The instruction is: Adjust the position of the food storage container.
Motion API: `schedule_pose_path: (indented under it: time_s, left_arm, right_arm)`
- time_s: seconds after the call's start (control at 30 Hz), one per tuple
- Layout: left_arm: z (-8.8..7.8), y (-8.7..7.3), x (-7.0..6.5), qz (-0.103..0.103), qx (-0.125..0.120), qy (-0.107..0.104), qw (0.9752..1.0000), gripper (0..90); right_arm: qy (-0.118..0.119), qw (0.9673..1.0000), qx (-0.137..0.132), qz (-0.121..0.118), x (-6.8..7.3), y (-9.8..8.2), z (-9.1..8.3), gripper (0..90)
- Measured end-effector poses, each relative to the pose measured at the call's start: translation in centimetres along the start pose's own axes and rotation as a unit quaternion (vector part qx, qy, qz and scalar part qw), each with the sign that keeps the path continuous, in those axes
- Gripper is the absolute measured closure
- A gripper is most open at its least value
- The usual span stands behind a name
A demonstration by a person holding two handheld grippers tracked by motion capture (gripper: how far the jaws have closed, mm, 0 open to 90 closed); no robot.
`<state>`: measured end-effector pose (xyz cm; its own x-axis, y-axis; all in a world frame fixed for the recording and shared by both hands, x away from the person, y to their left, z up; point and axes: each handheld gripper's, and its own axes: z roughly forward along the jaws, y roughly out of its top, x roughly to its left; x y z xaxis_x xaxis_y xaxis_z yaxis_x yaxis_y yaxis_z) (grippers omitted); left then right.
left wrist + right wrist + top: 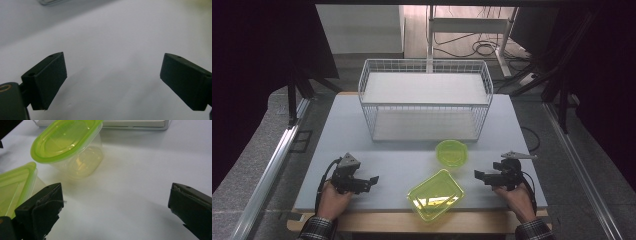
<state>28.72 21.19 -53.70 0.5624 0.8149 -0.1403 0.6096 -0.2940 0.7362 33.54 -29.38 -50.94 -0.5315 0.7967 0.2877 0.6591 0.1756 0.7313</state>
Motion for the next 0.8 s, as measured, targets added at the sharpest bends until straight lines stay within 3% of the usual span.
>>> schedule_pose_path:
  time_s: [0.1, 0.13, 0.4, 0.6, 0.8]
  left_arm:
    - [0.23, 0.04, -0.29, 0.015, 0.006, 0.004, 0.9999, 5.2]
    - [0.24, 0.12, -0.41, 0.020, 0.004, 0.001, 0.9998, 5.0]
    - [0.14, 0.19, -0.48, 0.014, -0.010, -0.004, 0.9999, 5.5]
    - [-0.12, 0.24, -0.54, 0.016, -0.024, 0.011, 0.9995, 5.4]
    - [0.00, 0.21, -0.59, 0.023, -0.024, 0.016, 0.9993, 5.8]
  right_arm:
    - [0.002, 0.9999, 0.007, -0.007, 0.13, 0.06, 0.05, 0.6]
    - [-0.010, 0.9997, 0.013, -0.019, 0.23, 0.12, 0.13, 1.7]
    - [-0.016, 0.9995, 0.023, -0.013, 0.01, 0.40, 0.16, 6.7]
    - [-0.020, 0.9993, 0.028, -0.016, 0.30, 0.52, 0.14, 13.4]
    - [-0.021, 0.9992, 0.025, -0.021, 0.64, 0.77, -0.03, 21.8]
